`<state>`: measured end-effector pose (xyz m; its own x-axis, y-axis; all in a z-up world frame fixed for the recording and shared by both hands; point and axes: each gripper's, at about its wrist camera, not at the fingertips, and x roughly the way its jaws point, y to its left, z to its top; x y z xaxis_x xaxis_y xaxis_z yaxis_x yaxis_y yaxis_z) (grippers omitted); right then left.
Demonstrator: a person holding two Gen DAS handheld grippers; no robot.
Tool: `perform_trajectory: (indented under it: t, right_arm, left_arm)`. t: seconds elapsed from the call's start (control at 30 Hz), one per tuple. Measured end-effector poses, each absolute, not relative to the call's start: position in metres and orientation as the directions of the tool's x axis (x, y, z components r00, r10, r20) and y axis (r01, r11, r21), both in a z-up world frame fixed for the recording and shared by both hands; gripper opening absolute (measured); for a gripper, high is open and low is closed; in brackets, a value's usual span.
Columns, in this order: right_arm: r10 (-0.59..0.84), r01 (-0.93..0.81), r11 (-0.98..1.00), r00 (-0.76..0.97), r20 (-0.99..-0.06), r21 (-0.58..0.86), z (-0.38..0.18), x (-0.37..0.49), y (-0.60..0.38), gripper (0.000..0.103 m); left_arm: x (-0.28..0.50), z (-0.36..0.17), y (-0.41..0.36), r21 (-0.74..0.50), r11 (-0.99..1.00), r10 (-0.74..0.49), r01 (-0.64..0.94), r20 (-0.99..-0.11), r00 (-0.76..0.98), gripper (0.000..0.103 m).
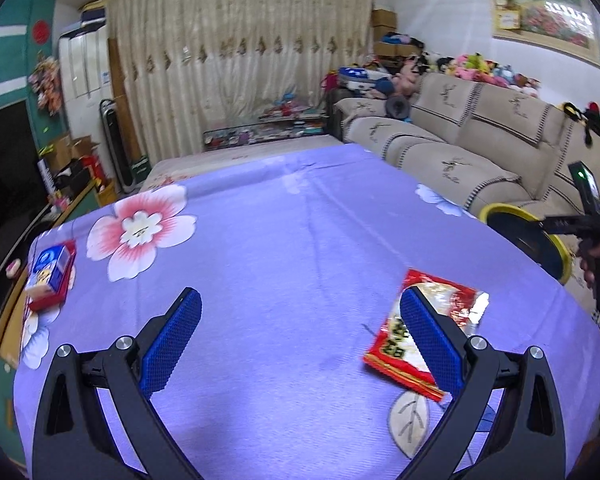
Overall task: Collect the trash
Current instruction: 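Carry the brown tray over the bin and open the right gripper, then lower the left gripper onto the red snack bag and grasp it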
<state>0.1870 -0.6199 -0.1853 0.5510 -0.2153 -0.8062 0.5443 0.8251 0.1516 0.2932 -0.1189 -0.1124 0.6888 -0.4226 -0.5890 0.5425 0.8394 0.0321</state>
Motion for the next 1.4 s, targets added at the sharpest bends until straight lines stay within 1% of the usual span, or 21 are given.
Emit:
perform_trajectory:
  t: [0.07, 0.23, 0.37, 0.5, 0.67, 0.77, 0.83, 0.97, 1.03, 1.13, 1.17, 1.2, 1.23, 1.3, 1.37, 1.4]
  right_arm:
    - [-0.216, 0.548, 0.819, 0.566, -0.796, 0.167, -0.181, 0.184, -0.62, 0.078]
    - [-0.226, 0.526, 0.836, 0.588, -0.777, 0.156, -0.175, 0.174, -0.599, 0.081]
    - [-0.2, 0.508, 0.841, 0.611, -0.766, 0.185, -0.174, 0.161, -0.583, 0.081]
    - [-0.185, 0.479, 0.86, 0.614, -0.768, 0.175, -0.172, 0.15, -0.565, 0.081]
    - [-0.174, 0.459, 0.87, 0.628, -0.759, 0.18, -0.163, 0.14, -0.557, 0.082]
    - [-0.172, 0.458, 0.868, 0.642, -0.747, 0.194, -0.158, 0.133, -0.559, 0.082]
    - [-0.168, 0.459, 0.865, 0.648, -0.743, 0.205, -0.157, 0.129, -0.563, 0.082]
    - [-0.16, 0.46, 0.86, 0.654, -0.739, 0.22, -0.156, 0.124, -0.566, 0.082]
    - [-0.154, 0.459, 0.859, 0.656, -0.739, 0.228, -0.157, 0.122, -0.568, 0.082]
    - [-0.14, 0.458, 0.854, 0.657, -0.741, 0.245, -0.159, 0.12, -0.569, 0.082]
    - [-0.135, 0.458, 0.853, 0.658, -0.741, 0.252, -0.16, 0.12, -0.57, 0.082]
    - [-0.131, 0.458, 0.851, 0.659, -0.74, 0.258, -0.16, 0.12, -0.57, 0.082]
    - [-0.125, 0.457, 0.849, 0.661, -0.74, 0.265, -0.161, 0.12, -0.57, 0.082]
    - [-0.114, 0.451, 0.849, 0.667, -0.736, 0.277, -0.16, 0.119, -0.569, 0.082]
    - [-0.11, 0.445, 0.851, 0.672, -0.732, 0.28, -0.159, 0.118, -0.567, 0.082]
    - [-0.109, 0.442, 0.852, 0.674, -0.73, 0.281, -0.158, 0.117, -0.566, 0.082]
  left_arm:
    - [0.288, -0.112, -0.125, 0.034, 0.817, -0.449, 0.575, -0.589, 0.672, 0.098]
    - [0.271, -0.115, -0.146, 0.06, 0.746, -0.504, 0.663, -0.6, 0.621, 0.098]
    - [0.262, -0.125, -0.168, 0.082, 0.663, -0.538, 0.744, -0.639, 0.55, 0.098]
    - [0.26, -0.136, -0.187, 0.095, 0.622, -0.517, 0.777, -0.696, 0.499, 0.098]
    - [0.273, -0.147, -0.212, 0.057, 0.592, -0.494, 0.804, -0.763, 0.418, 0.098]
    - [0.282, -0.154, -0.224, 0.059, 0.571, -0.472, 0.819, -0.792, 0.387, 0.098]
    - [0.287, -0.158, -0.228, 0.076, 0.565, -0.449, 0.822, -0.807, 0.384, 0.099]
    - [0.302, -0.16, -0.231, 0.02, 0.56, -0.462, 0.828, -0.822, 0.333, 0.099]
    - [0.305, -0.16, -0.23, 0.021, 0.557, -0.465, 0.83, -0.82, 0.334, 0.097]
    - [0.305, -0.158, -0.23, 0.02, 0.554, -0.471, 0.832, -0.816, 0.334, 0.081]
    - [0.303, -0.156, -0.23, 0.02, 0.554, -0.475, 0.832, -0.813, 0.335, 0.071]
    - [0.303, -0.155, -0.23, 0.02, 0.553, -0.474, 0.833, -0.814, 0.334, 0.066]
    - [0.302, -0.154, -0.231, 0.021, 0.552, -0.473, 0.833, -0.815, 0.334, 0.065]
    - [0.298, -0.153, -0.232, 0.02, 0.549, -0.475, 0.835, -0.815, 0.332, 0.052]
    - [0.294, -0.152, -0.234, 0.029, 0.553, -0.466, 0.832, -0.817, 0.338, 0.048]
    - [0.292, -0.151, -0.235, 0.032, 0.555, -0.463, 0.832, -0.818, 0.34, 0.043]
